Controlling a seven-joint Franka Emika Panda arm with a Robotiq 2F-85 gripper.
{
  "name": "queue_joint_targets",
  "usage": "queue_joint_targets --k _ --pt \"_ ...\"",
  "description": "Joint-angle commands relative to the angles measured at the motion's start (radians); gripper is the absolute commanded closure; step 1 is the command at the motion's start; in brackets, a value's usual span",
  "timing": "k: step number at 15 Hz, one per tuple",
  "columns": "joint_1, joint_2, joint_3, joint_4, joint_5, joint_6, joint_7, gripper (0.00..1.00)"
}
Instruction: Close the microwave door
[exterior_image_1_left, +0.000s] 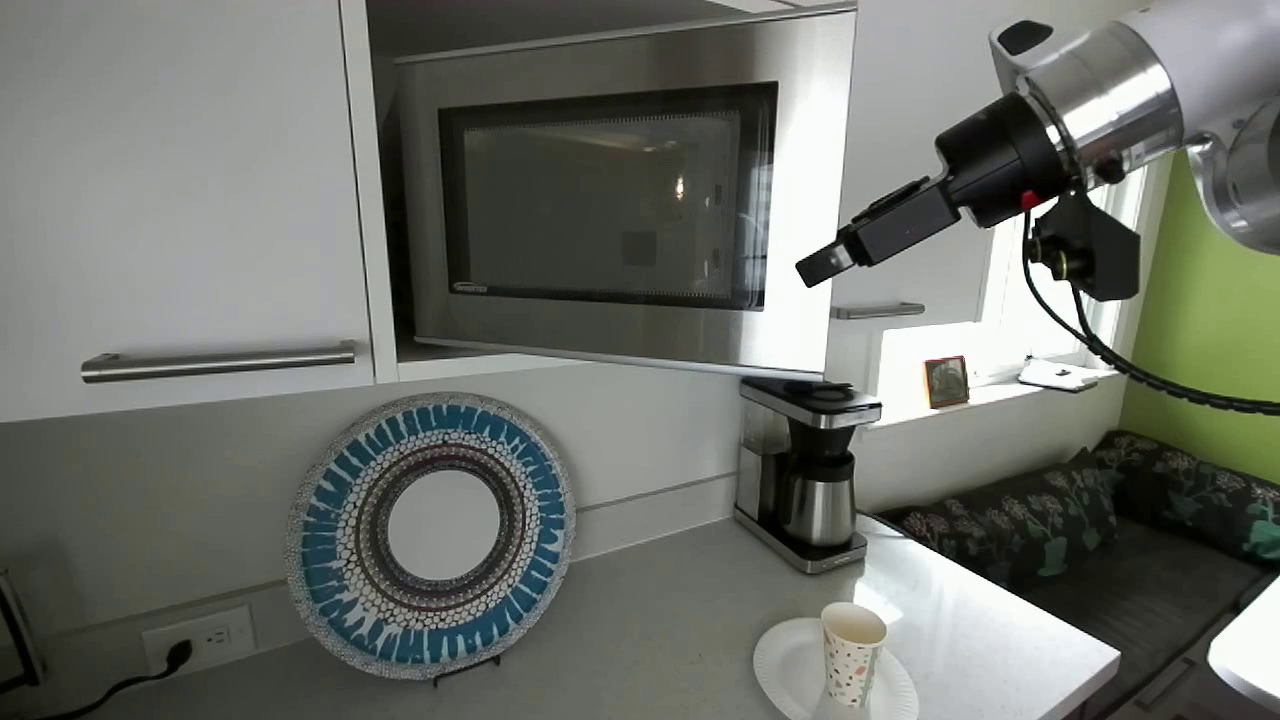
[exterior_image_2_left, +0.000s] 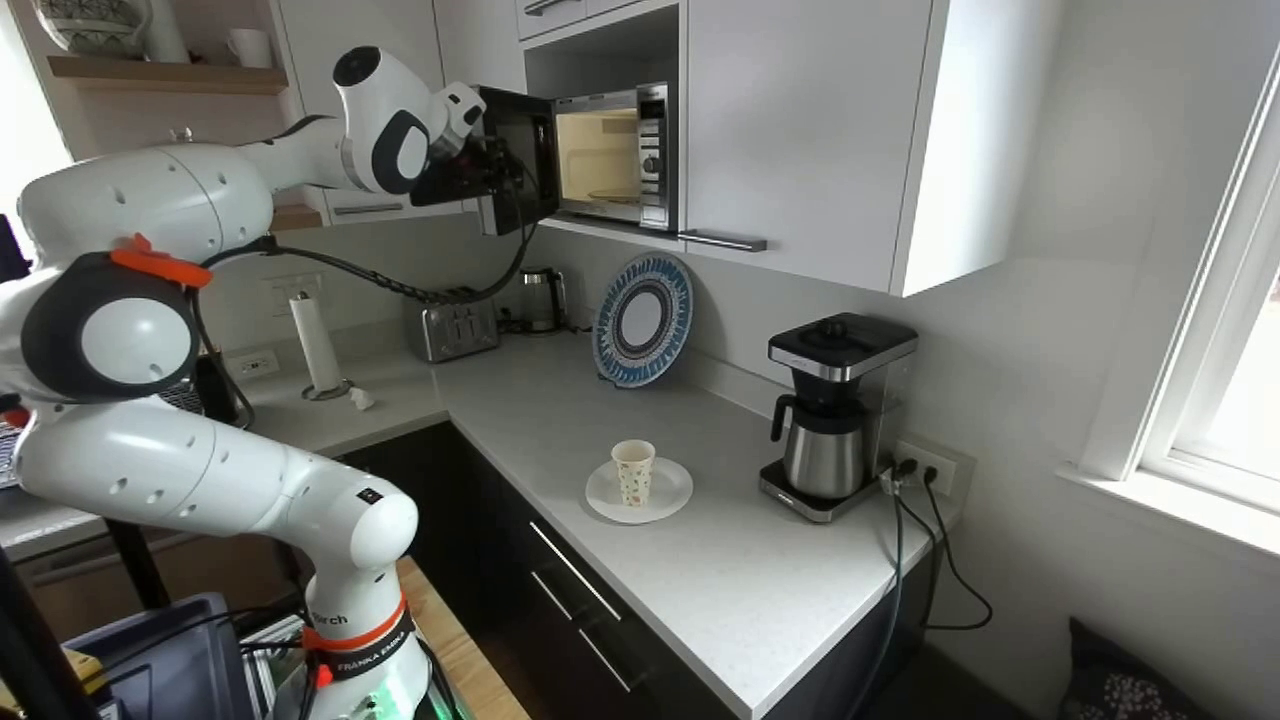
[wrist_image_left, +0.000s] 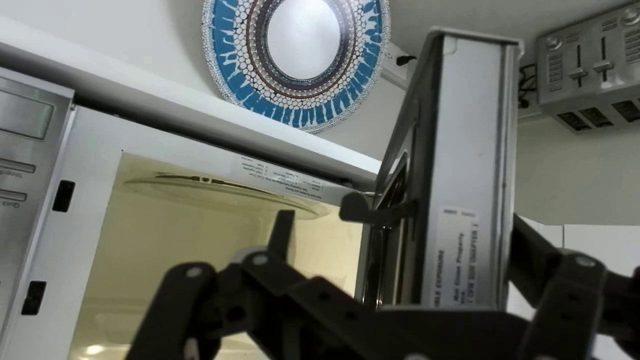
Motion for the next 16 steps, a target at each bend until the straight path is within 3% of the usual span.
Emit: queue_joint_targets --k 1,10,16 --pt "-0.038 0.023 0.010 0.016 -0.074 0.025 -0.006 0.00" --pt "-0.193 0.074 0.061 0.055 -0.273 0.054 0.082 0.00" --pt "-0.439 0.095 0.229 0.106 -0.477 0.065 0.378 0.00"
